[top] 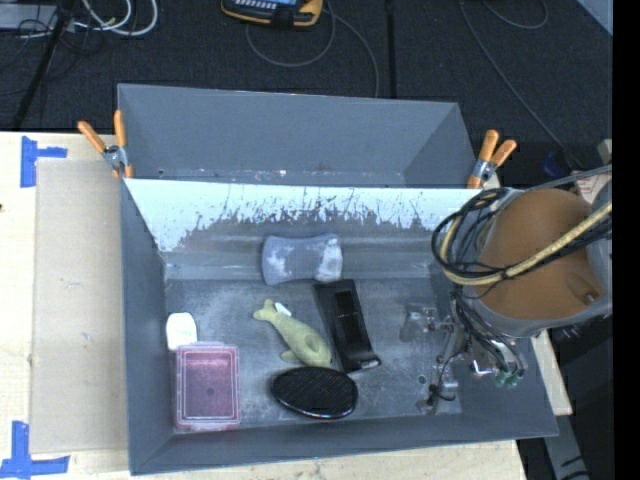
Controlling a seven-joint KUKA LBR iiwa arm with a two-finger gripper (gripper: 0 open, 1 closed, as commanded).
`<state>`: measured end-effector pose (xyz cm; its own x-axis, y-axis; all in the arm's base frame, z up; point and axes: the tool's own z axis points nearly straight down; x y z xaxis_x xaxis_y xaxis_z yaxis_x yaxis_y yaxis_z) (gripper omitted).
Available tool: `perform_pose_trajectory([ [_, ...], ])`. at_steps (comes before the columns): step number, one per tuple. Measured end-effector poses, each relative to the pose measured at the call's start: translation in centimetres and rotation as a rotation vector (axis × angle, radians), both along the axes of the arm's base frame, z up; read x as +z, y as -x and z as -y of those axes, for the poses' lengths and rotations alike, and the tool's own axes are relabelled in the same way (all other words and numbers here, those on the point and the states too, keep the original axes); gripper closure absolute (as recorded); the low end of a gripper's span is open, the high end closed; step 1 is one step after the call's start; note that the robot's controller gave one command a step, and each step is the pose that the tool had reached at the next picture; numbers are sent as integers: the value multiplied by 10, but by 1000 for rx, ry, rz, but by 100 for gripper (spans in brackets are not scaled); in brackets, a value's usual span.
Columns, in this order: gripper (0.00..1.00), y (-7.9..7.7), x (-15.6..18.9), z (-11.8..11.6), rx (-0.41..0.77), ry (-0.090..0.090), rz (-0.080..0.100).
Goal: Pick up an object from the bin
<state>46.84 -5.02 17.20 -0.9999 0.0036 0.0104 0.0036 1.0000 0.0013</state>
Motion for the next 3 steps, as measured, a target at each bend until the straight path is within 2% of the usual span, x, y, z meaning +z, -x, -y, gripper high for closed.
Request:
perform_pose_trajectory([
  [1, 0, -2, 4, 0, 2, 1, 8],
  [2, 0, -32, -43, -42, 42, 1, 9],
  [3, 0, -32, -41, -63, 21, -1, -12],
])
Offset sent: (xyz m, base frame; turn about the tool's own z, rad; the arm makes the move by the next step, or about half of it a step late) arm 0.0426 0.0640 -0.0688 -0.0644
